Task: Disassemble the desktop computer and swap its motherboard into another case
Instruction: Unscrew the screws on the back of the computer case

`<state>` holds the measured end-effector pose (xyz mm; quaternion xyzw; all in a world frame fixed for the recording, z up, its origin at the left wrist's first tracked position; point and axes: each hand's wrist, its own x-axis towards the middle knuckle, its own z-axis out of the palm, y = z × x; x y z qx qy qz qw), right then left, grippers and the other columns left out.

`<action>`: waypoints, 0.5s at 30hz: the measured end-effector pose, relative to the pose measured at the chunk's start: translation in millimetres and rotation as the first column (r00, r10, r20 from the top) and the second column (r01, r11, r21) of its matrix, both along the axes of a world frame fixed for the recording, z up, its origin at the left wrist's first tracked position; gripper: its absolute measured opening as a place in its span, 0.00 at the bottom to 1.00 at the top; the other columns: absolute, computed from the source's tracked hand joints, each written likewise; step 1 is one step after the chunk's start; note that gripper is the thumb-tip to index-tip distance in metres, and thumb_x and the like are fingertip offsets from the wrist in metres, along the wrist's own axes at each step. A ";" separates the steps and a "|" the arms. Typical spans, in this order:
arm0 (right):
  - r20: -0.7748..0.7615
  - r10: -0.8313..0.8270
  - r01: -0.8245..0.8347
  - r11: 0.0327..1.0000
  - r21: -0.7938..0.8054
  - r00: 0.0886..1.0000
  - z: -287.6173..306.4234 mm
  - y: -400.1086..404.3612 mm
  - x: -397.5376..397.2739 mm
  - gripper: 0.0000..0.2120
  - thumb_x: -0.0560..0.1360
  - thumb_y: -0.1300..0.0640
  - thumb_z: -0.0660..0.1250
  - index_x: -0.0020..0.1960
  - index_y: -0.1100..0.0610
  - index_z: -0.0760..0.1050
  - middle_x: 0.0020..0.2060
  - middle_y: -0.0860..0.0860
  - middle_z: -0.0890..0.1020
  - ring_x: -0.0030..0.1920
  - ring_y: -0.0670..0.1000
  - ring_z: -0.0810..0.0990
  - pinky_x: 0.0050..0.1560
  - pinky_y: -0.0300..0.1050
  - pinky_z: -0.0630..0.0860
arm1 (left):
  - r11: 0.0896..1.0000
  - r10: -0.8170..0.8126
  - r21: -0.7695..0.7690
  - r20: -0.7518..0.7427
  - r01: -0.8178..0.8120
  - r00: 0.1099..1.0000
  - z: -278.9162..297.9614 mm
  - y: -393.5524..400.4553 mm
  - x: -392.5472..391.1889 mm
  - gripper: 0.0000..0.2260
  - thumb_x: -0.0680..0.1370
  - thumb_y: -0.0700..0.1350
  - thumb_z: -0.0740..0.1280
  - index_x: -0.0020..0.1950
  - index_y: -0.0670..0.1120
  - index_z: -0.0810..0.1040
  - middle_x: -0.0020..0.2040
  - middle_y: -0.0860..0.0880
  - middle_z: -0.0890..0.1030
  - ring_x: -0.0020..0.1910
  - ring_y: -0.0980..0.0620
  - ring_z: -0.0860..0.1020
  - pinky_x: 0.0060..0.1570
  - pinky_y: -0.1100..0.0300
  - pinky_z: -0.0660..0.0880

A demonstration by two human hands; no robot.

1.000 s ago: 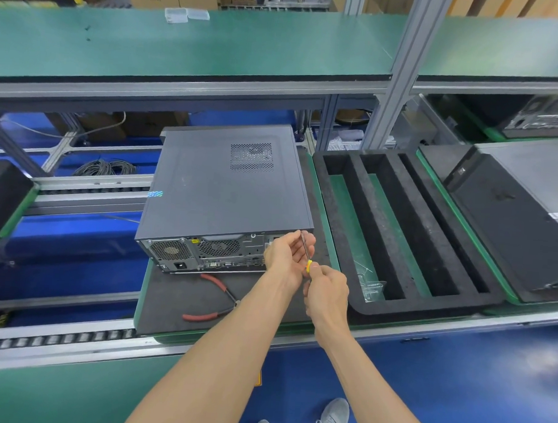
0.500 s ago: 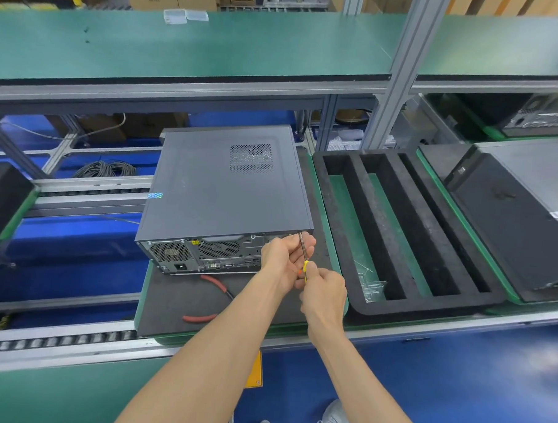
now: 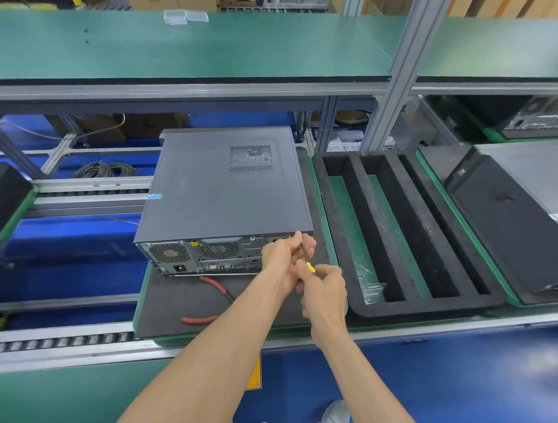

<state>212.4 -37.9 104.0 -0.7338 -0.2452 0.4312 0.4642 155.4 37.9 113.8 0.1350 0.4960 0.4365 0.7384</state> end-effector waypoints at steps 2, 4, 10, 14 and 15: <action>-0.021 -0.026 0.026 1.000 -0.006 0.999 2.8 -0.1 0.5 0.14 0.82 0.46 0.62 0.43 0.54 0.78 0.32 0.52 0.83 0.28 0.49 0.75 0.28 0.42 0.70 | 1.000 0.001 -0.004 0.011 -0.001 1.000 0.0 -0.2 0.6 0.06 0.81 0.38 0.66 0.48 0.36 0.79 0.38 0.42 0.83 0.30 0.51 0.79 0.33 0.60 0.77; 0.011 -0.014 0.014 1.000 -0.016 1.000 4.0 -1.0 -0.1 0.16 0.81 0.48 0.63 0.40 0.55 0.80 0.33 0.52 0.83 0.32 0.50 0.76 0.34 0.45 0.72 | 1.000 0.016 -0.015 0.003 -0.016 1.000 -0.3 0.3 1.2 0.07 0.81 0.38 0.66 0.48 0.36 0.80 0.39 0.41 0.83 0.30 0.50 0.80 0.33 0.61 0.77; -0.053 0.024 -0.026 0.999 -0.023 0.998 7.0 0.5 1.7 0.08 0.80 0.47 0.67 0.49 0.52 0.74 0.38 0.53 0.82 0.28 0.46 0.75 0.27 0.40 0.70 | 0.999 0.033 -0.040 0.009 -0.032 0.999 1.1 1.3 1.9 0.07 0.80 0.38 0.67 0.47 0.35 0.81 0.39 0.41 0.84 0.32 0.49 0.80 0.36 0.60 0.79; 0.001 0.031 -0.030 0.999 -0.045 1.000 12.3 -3.3 3.1 0.16 0.83 0.51 0.60 0.42 0.56 0.79 0.28 0.50 0.80 0.25 0.47 0.72 0.25 0.39 0.68 | 0.998 0.034 -0.055 0.053 -0.031 0.998 1.9 -1.9 0.6 0.05 0.80 0.38 0.68 0.50 0.36 0.81 0.41 0.41 0.84 0.34 0.50 0.82 0.35 0.60 0.79; 0.011 0.032 -0.031 0.998 -0.045 0.999 12.3 -4.9 3.3 0.16 0.83 0.52 0.60 0.41 0.56 0.79 0.28 0.50 0.79 0.27 0.48 0.73 0.28 0.41 0.68 | 0.997 0.047 -0.067 0.073 -0.042 0.996 2.1 -2.9 0.2 0.05 0.79 0.37 0.68 0.50 0.36 0.81 0.42 0.41 0.84 0.35 0.50 0.83 0.35 0.60 0.79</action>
